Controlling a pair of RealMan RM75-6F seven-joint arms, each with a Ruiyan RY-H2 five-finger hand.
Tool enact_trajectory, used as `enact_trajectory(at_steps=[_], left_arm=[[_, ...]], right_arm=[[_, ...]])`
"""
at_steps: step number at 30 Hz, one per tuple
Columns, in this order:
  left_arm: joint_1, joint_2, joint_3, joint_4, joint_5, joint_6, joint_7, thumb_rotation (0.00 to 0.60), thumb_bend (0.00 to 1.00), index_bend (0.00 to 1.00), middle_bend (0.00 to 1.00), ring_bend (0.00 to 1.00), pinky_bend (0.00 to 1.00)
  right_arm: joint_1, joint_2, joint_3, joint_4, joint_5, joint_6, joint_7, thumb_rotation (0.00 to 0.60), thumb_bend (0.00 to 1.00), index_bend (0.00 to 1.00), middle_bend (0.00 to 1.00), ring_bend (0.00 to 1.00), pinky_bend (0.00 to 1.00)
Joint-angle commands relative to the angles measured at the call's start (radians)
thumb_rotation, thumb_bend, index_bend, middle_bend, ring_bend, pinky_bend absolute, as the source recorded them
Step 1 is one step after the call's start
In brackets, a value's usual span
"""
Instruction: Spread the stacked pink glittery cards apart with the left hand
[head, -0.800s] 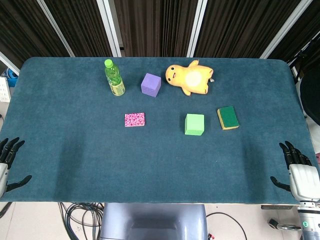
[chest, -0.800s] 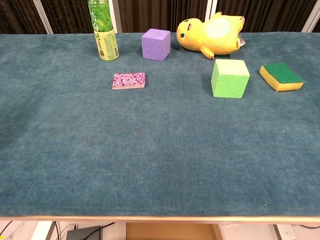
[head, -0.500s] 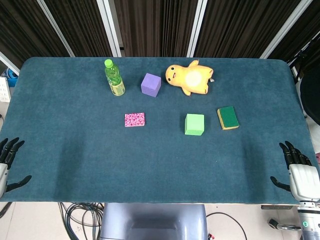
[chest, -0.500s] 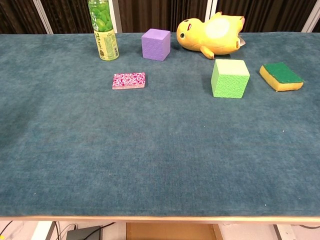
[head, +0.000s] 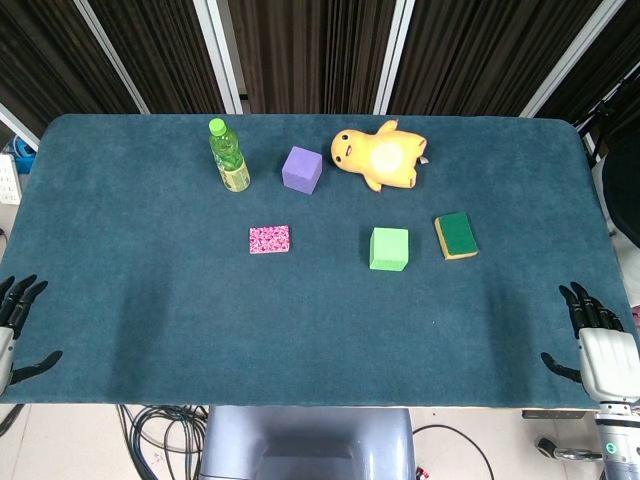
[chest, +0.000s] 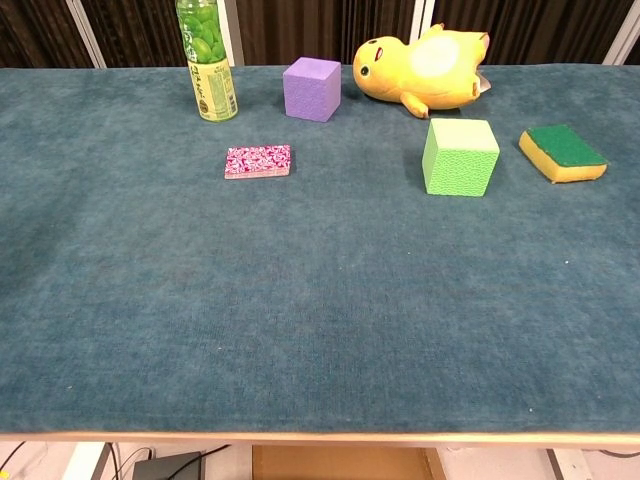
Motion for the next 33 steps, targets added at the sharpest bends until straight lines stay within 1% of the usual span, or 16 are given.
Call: enact_trajectory(at_steps=[1,14,16,19,22,23,25,26,29,33], left_arm=[[-0.001,-0.001,0.0,0.001,-0.003,-0.004,0.001,0.6,0.07,0.17,0.16,0.05,0.02],[-0.004,-0.011,-0.005,-0.001,-0.007,-0.006,0.016,0.6,0.07,0.17,0.16,0.05,0.02],[-0.009,-0.025,-0.013,0.001,-0.016,-0.008,0.049,0.6,0.07,0.17,0.16,0.05,0.02],[-0.036,-0.043,-0.034,-0.028,-0.027,-0.033,0.104,0.6,0.07,0.18,0.16,0.05,0.02],[-0.096,-0.054,-0.07,-0.07,-0.059,-0.11,0.132,0.6,0.07,0.19,0.17,0.05,0.02],[-0.131,-0.055,-0.089,-0.087,-0.083,-0.157,0.152,0.6,0.07,0.2,0.17,0.05,0.03],[-0.178,-0.061,-0.121,-0.106,-0.126,-0.219,0.184,0.6,0.07,0.2,0.18,0.05,0.03],[-0.214,-0.067,-0.144,-0.119,-0.166,-0.269,0.209,0.6,0.07,0.2,0.18,0.05,0.03],[-0.297,-0.08,-0.194,-0.137,-0.262,-0.385,0.248,0.6,0.07,0.22,0.18,0.05,0.03],[-0.405,-0.101,-0.257,-0.135,-0.412,-0.514,0.313,0.6,0.07,0.22,0.18,0.05,0.03]], right_arm=[[0.0,0.0,0.0,0.0,0.001,0.0,0.0,0.6,0.14,0.08,0.04,0.12,0.23],[-0.002,-0.003,0.002,-0.01,0.004,0.002,0.005,0.6,0.14,0.08,0.04,0.12,0.23],[-0.003,-0.004,0.001,-0.013,0.002,0.005,0.006,0.6,0.14,0.08,0.04,0.12,0.23],[-0.005,-0.003,0.003,-0.016,0.007,0.006,0.013,0.6,0.14,0.08,0.04,0.12,0.23],[-0.005,-0.001,0.007,-0.016,0.014,0.004,0.025,0.6,0.14,0.08,0.04,0.12,0.23],[-0.005,0.0,0.008,-0.015,0.016,0.001,0.029,0.6,0.14,0.08,0.04,0.12,0.23],[-0.004,0.002,0.009,-0.014,0.019,-0.001,0.034,0.6,0.14,0.08,0.04,0.12,0.23],[-0.004,0.002,0.01,-0.014,0.021,-0.001,0.038,0.6,0.14,0.08,0.04,0.12,0.23],[-0.005,0.002,0.011,-0.012,0.022,-0.002,0.041,0.6,0.14,0.08,0.04,0.12,0.23],[-0.004,0.003,0.01,-0.011,0.022,-0.004,0.042,0.6,0.14,0.08,0.04,0.12,0.23]])
